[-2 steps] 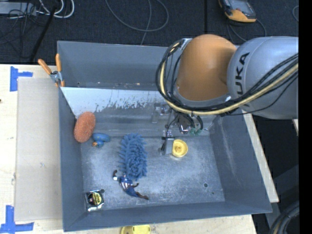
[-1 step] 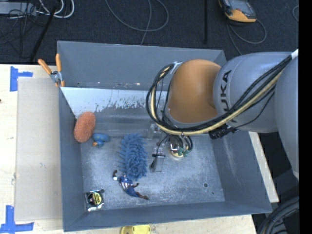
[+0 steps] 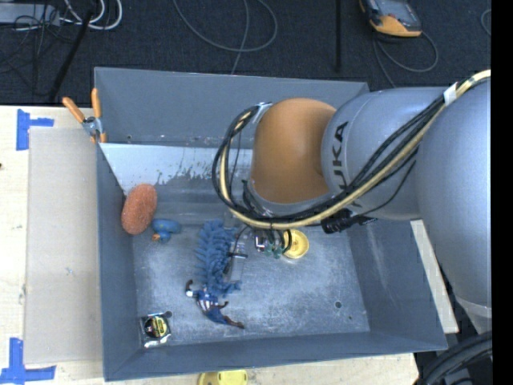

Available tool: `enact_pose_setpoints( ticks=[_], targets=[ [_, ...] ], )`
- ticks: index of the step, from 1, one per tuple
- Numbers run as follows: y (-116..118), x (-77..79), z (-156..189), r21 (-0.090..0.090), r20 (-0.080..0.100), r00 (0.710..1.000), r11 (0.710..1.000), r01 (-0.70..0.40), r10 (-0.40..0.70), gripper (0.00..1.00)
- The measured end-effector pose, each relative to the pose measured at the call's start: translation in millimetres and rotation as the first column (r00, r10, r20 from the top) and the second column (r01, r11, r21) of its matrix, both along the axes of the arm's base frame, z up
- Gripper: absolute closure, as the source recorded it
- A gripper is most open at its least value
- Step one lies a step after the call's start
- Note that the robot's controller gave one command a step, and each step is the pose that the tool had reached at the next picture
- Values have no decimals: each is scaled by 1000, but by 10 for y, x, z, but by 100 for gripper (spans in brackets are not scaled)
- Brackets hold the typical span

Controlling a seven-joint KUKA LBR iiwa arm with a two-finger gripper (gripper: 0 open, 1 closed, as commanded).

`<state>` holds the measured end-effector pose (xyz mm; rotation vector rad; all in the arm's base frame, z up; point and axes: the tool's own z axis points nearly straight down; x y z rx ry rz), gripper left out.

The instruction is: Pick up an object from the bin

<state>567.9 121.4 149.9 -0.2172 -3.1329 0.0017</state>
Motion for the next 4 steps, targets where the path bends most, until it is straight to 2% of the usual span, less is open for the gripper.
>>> enact_pose_setpoints(
  ticks=[1, 2, 3, 4],
  targets=[
    [137, -169, -432, 3, 6, 1000, 1000, 23, -23, 0],
    [116, 120, -767, 6, 9, 964, 964, 265, -265, 100],
    [116, 120, -767, 6, 9, 964, 964, 265, -265, 100],
    [89, 81, -368, -2, -6, 966, 966, 260, -260, 100]
  ],
)
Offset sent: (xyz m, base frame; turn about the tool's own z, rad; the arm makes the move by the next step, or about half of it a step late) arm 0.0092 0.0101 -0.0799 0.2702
